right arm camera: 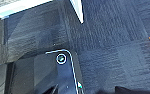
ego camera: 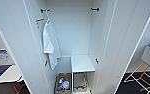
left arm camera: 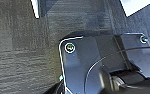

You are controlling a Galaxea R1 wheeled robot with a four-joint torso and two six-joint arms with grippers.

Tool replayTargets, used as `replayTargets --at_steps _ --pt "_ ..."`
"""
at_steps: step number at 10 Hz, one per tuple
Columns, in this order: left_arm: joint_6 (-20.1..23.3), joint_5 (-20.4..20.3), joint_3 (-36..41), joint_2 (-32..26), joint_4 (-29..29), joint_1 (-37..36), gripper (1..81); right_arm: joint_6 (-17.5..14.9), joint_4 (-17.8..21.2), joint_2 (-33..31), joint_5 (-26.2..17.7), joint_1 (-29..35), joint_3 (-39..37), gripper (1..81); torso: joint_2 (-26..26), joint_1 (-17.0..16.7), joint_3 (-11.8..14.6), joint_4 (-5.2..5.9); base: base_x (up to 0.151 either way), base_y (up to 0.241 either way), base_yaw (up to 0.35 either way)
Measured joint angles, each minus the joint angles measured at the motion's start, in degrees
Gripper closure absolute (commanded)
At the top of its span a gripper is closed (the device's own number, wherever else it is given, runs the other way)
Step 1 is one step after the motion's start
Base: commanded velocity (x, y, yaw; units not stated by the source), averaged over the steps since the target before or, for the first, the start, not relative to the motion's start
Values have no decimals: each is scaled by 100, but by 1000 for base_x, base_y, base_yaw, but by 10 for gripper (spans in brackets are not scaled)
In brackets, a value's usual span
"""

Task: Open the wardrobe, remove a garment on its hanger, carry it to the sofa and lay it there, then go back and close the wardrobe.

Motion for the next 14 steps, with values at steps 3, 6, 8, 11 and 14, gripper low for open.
replayTargets --at_steps 3,6,8,11,14 --pt "-184 -216 478 -669 -191 -378 10 77 151 -356 6 584 105 10 2 1 0 0 0 0 0" --pt "-984 -513 601 -1220 -329 -929 10 395 444 -722 -57 1078 157 10 4 3 -2 0 0 0 0" --pt "-1541 -549 624 -1559 -378 -1221 10 841 540 -1048 -38 1423 167 10 6 8 -5 0 0 0 0" --pt "-1847 -584 657 -1985 -384 -1746 10 944 579 -1224 -165 1797 101 10 9 10 -7 0 0 0 0" --pt "-1957 -474 627 -2376 -386 -2274 10 964 592 -1458 -350 2679 -52 10 11 12 -9 0 0 0 0"
